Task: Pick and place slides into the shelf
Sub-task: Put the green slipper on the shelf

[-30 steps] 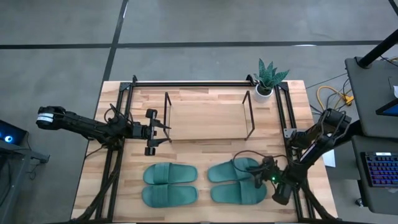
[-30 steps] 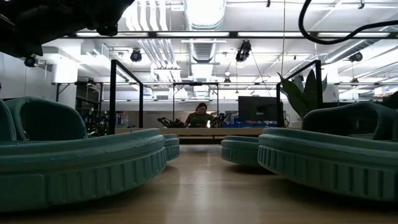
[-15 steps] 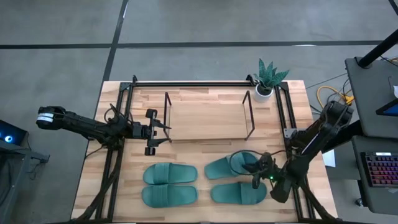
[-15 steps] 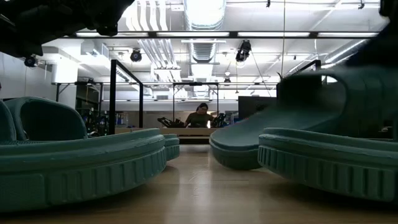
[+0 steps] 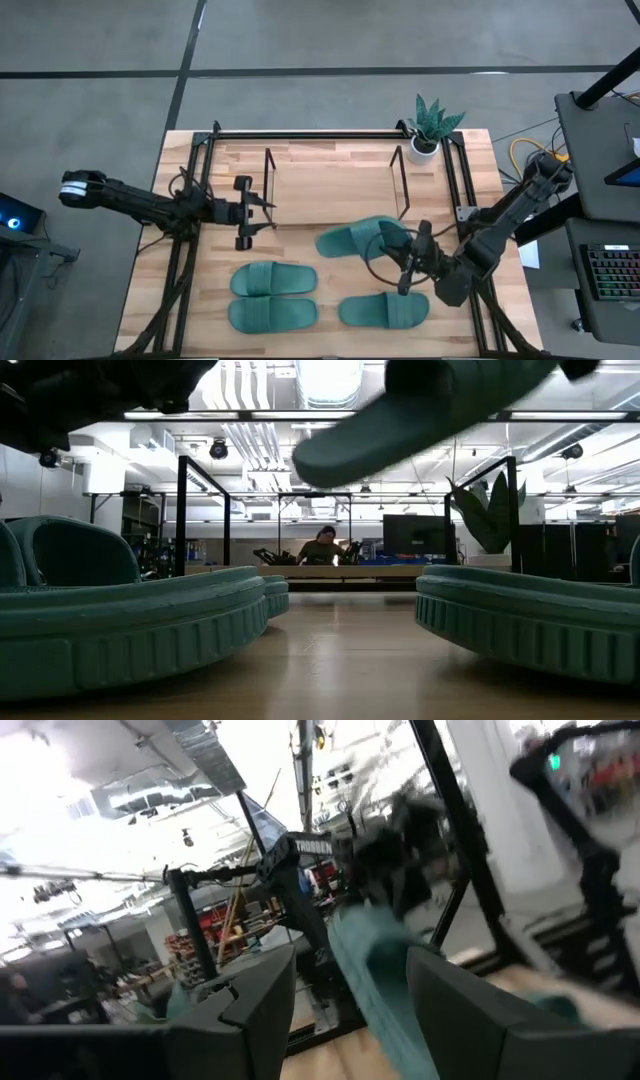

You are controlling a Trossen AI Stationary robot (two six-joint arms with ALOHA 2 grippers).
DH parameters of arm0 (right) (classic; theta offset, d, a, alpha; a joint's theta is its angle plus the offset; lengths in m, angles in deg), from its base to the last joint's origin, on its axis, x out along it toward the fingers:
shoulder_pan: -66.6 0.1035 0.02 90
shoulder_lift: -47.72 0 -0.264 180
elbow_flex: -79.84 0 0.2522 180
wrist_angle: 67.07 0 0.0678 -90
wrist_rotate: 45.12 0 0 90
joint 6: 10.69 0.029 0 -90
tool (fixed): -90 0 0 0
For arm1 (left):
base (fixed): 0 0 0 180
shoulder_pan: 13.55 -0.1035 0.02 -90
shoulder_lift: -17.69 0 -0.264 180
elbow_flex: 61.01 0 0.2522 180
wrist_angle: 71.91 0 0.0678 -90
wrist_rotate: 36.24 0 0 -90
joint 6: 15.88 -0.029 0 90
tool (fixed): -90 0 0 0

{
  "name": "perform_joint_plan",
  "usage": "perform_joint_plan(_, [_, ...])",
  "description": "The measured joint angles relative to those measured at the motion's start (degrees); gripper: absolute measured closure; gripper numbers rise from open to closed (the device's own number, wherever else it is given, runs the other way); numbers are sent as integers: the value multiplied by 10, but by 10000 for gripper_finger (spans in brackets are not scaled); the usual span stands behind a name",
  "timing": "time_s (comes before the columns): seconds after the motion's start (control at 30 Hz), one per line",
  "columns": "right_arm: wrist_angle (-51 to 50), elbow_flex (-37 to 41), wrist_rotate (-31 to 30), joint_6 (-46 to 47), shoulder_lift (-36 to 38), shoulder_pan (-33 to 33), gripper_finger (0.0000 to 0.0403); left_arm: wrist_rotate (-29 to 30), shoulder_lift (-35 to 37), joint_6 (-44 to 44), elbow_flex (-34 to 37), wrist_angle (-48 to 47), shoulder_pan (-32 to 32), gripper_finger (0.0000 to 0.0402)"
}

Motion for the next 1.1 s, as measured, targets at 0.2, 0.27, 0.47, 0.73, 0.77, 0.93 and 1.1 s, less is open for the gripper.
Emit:
perform_joint_plan(0.2, [-4, -73, 1, -129, 9, -11, 394, 0, -59, -166, -10, 1, 0, 223])
perform_joint_plan(0.27, [-14, -97, 0, -158, 12, -12, 394, 0, -88, -211, -23, 2, 0, 223])
perform_joint_plan(0.47, [-131, -166, -29, -157, 13, -12, 394, 62, -173, -362, -85, 2, 1, 223])
perform_joint_plan(0.73, [-245, -229, -45, -115, 17, -13, 394, 200, -243, -530, -159, 21, 1, 223])
perform_joint_plan(0.77, [-248, -233, -46, -115, 19, -14, 394, 199, -251, -546, -167, 26, 1, 223])
perform_joint_plan(0.93, [-266, -247, -63, -124, 34, -15, 394, 200, -284, -615, -205, 31, 2, 223])
perform_joint_plan(1.1, [-292, -255, -83, -121, 54, -15, 394, 207, -318, -708, -239, 61, 2, 223])
